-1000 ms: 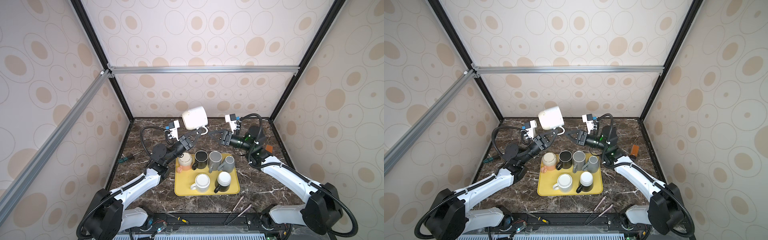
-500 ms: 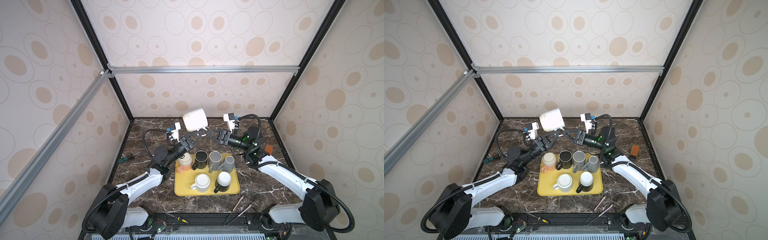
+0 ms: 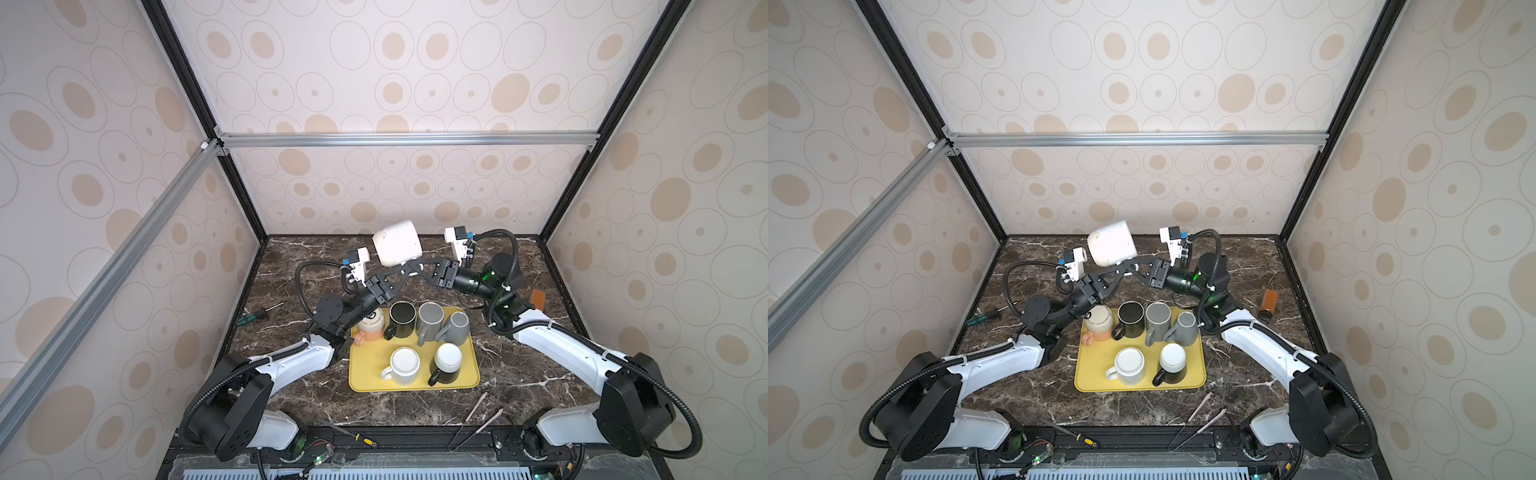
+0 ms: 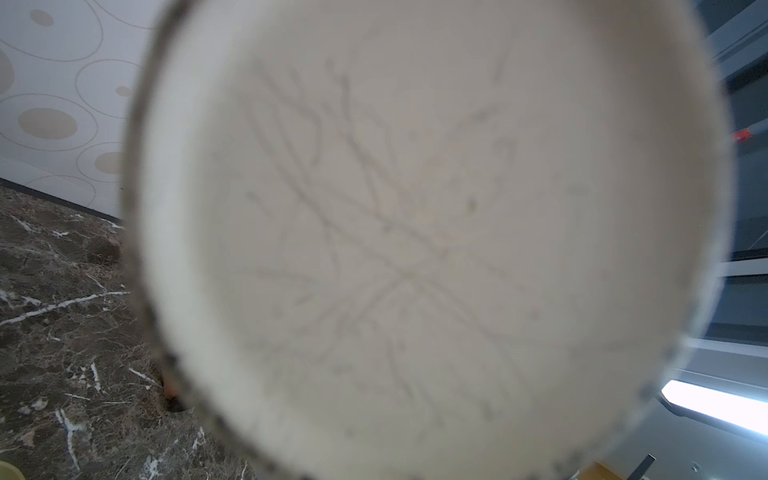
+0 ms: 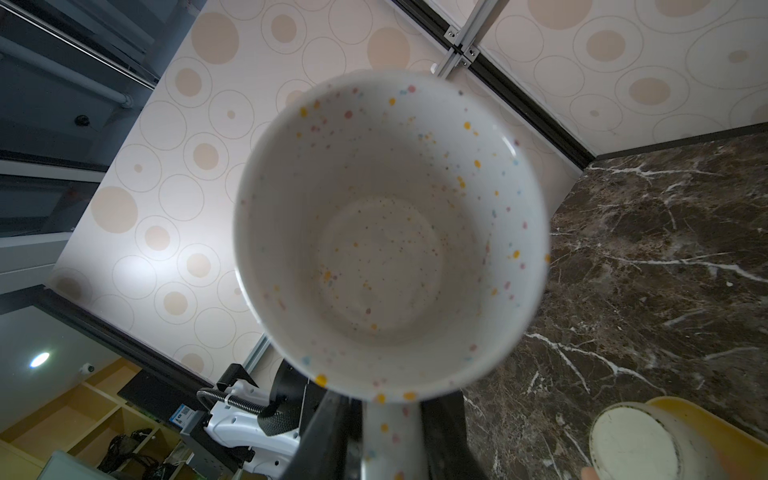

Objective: Turn the mug right side up
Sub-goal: 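Grasp the mug handle with the right gripper beside the left gripper, then open the left gripper and carry the mug away with the right gripper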

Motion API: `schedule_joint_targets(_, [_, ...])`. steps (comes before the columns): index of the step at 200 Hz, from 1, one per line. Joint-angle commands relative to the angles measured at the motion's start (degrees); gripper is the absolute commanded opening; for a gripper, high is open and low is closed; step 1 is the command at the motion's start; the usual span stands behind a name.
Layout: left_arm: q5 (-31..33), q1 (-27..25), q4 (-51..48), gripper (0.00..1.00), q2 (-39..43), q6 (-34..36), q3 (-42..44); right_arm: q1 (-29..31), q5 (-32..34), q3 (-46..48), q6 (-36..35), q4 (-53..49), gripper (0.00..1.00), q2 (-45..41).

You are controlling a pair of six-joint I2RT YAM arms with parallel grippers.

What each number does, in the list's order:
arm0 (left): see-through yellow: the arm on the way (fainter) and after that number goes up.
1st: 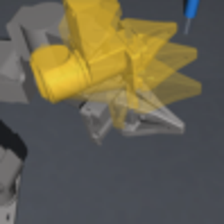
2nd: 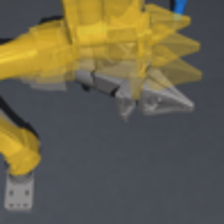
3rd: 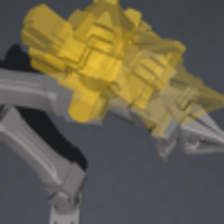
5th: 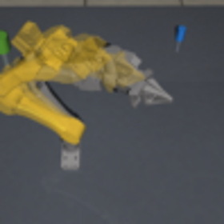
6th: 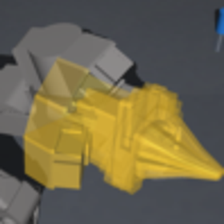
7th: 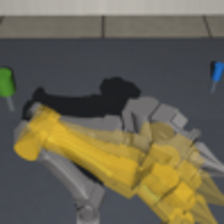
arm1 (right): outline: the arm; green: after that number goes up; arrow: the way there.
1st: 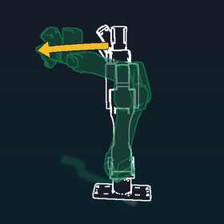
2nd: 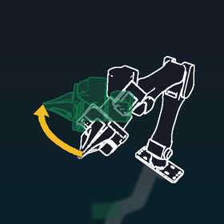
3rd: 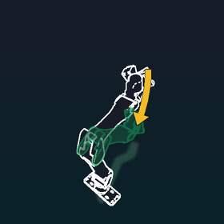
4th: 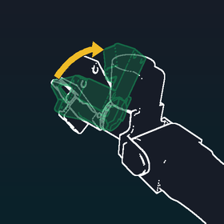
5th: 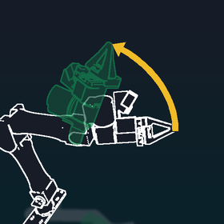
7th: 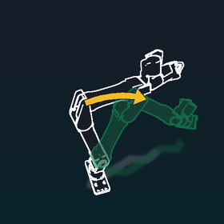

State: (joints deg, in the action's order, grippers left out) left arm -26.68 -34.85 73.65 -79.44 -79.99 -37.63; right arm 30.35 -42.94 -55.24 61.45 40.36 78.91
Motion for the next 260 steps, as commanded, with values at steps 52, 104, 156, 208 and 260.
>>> schedule_joint_targets(52, [-1.1,-0.9,9.4,0.00,-0.6,-0.2,-1.8,0.5,0.0,-1.3,1.1,2.9,0.00,0.6])
schedule_joint_targets(104, [1.0,-0.5,-5.6,1.00,3.0,6.4,-1.5,0.4,4.1,-2.4,-0.1,-1.5,0.00,-0.3])
schedule_joint_targets(156, [11.2,0.9,-41.3,1.00,13.3,22.3,-3.6,-1.5,9.5,-3.5,-4.3,-5.7,0.00,-0.8])
schedule_joint_targets(208, [27.7,4.1,-65.2,1.00,21.9,36.4,-7.8,-7.9,14.6,-11.1,-13.9,-29.2,0.00,-0.6])
schedule_joint_targets(260, [21.6,7.8,-70.3,1.00,22.7,45.1,-7.4,-10.4,32.4,-20.7,-32.2,-52.7,0.00,2.0])
